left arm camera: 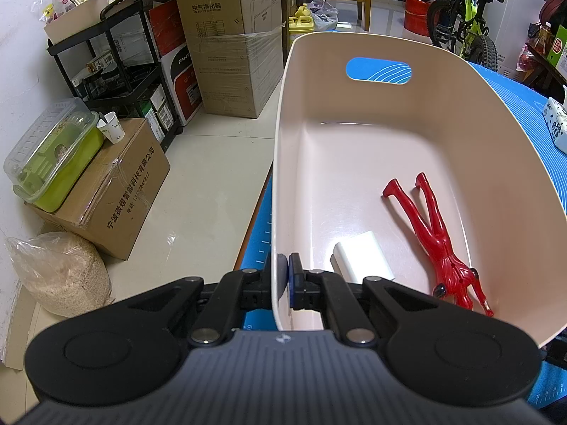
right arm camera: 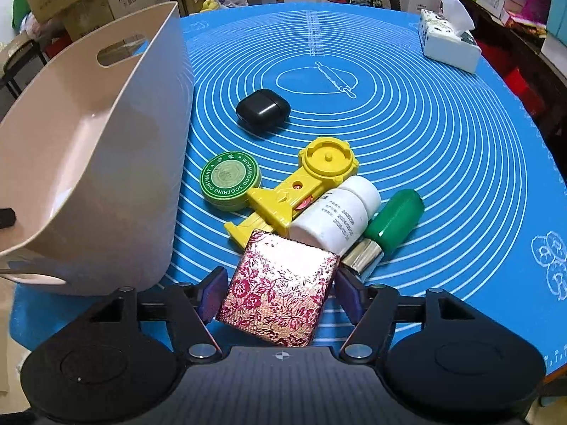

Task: Organize rigid objects
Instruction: 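Grasp the floral-patterned box with the right tool, then carry the floral box into the basket and release it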

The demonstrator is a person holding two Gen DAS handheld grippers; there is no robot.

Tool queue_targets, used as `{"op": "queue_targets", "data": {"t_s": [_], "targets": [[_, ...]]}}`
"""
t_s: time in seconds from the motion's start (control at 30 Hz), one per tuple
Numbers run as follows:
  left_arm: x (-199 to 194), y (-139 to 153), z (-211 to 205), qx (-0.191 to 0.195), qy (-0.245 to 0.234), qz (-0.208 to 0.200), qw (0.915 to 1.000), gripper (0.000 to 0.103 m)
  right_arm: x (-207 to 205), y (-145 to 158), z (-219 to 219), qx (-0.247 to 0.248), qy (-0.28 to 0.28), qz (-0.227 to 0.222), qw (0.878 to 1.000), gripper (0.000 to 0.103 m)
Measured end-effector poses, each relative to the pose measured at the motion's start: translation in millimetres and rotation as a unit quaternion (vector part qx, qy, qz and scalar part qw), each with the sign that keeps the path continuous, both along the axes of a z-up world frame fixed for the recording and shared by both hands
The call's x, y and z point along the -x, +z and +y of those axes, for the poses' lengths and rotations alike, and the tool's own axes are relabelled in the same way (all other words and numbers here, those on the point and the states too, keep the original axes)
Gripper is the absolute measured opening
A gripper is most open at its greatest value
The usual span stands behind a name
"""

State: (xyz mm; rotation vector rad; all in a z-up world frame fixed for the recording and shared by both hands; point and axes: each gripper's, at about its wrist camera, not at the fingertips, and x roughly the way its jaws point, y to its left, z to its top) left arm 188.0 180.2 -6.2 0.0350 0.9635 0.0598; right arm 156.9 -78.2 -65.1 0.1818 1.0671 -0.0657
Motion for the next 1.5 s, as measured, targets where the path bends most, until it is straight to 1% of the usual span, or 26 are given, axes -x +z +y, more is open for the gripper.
{"op": "queue_targets", "data": {"t_s": [0.2, 0.33, 0.53, 0.63, 0.7, 0.8, 0.93, 1.13, 1.33, 1.5], "targets": [[0.2, 0.0, 0.0, 0.001, 0.000, 0.000, 1.0000, 0.008, 7.6, 4.7, -9.3, -0.028, 0.005, -0.002, 1.000, 0.063], [0.0, 0.1, -0.1, 0.000, 0.000, 0.000, 1.0000, 0.008, 8.6, 6.3, -7.9, -0.026, 0.013, -0.002, 1.000, 0.062], [0.0, 0.1, -0.2, 0.000, 0.000, 0.000, 1.0000, 0.008, 12.0, 7.6, -11.7, -0.041, 0.021, 0.001, 0.999, 0.061], [-0.1, 0.1, -0.2, 0.001, 0.000, 0.000, 1.0000, 0.008, 11.2, 8.6, -8.7, -0.035, 0.029, -0.006, 0.999, 0.059], [-0.1, 0.1, -0.3, 0.000, 0.000, 0.000, 1.0000, 0.008, 12.7, 11.9, -8.4, -0.042, 0.034, -0.014, 0.998, 0.059], [0.0, 0.1, 0.1, 0.000, 0.000, 0.000, 1.0000, 0.008, 15.1, 20.5, -6.7, -0.025, 0.047, -0.034, 0.998, 0.059], [-0.1, 0.1, -0.1, 0.000, 0.000, 0.000, 1.0000, 0.008, 14.1, 30.9, -11.0, -0.027, 0.045, -0.049, 0.997, 0.059], [-0.3, 0.2, -0.7, 0.000, 0.000, 0.000, 1.0000, 0.008, 12.2, 57.8, -16.1, -0.018, 0.046, -0.098, 0.994, 0.059], [-0.3, 0.2, -0.6, 0.000, 0.000, 0.000, 1.0000, 0.008, 5.5, 90.7, -20.1, -0.018, 0.048, -0.154, 0.987, 0.059], [-0.4, 0.2, -0.5, 0.000, 0.000, 0.000, 1.0000, 0.008, -10.7, 118.7, -10.7, -0.022, 0.070, -0.205, 0.976, 0.059]]}}
